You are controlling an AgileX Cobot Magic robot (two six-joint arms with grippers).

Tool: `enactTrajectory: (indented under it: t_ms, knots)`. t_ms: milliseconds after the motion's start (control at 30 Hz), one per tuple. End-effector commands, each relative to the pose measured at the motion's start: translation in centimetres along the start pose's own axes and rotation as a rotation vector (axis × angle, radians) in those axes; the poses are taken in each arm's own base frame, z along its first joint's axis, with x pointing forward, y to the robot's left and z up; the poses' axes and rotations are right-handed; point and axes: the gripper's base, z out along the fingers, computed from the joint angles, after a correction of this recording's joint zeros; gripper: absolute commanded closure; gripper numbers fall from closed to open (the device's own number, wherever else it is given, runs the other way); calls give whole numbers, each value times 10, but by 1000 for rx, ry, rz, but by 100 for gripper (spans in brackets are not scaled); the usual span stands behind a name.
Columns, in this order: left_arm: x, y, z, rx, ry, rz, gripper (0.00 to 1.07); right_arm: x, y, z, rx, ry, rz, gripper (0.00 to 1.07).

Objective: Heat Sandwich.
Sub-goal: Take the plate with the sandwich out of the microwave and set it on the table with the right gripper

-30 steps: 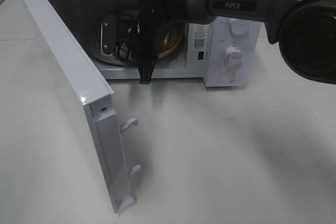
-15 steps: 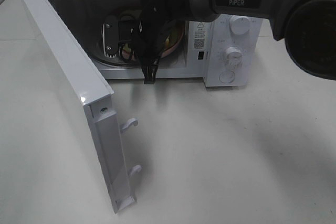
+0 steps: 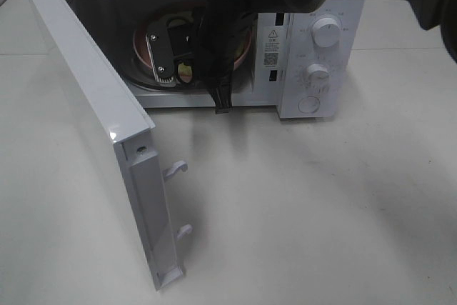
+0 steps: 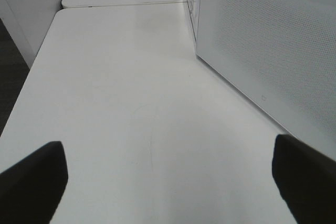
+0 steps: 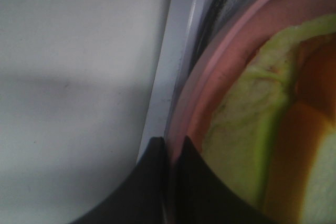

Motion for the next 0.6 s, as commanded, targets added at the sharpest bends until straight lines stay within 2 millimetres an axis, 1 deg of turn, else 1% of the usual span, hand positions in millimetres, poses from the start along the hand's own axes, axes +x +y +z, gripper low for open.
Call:
enactTrajectory:
  t_ms: [33,67,233,333,467,600]
  knots:
    - [2,0,-3,-3,-25,0,6,2,-3,-19,18,-28,-50,107]
    - [2,0,-3,-3,-25,0,6,2,0,-24,-5,-43,-79,107]
    - [2,0,-3,-3,-25,0,6,1,5,-32,-34,-75,-113,107]
    - [2,0,-3,-3,-25,0,6,0,10,-41,-44,-101,-134,107]
    - [2,0,-3,-3,-25,0,6,1,15,-46,-68,-114,-137,107]
    - [2,0,-3,-3,-25,0,6,2,26,-52,-104,-135,-146,107]
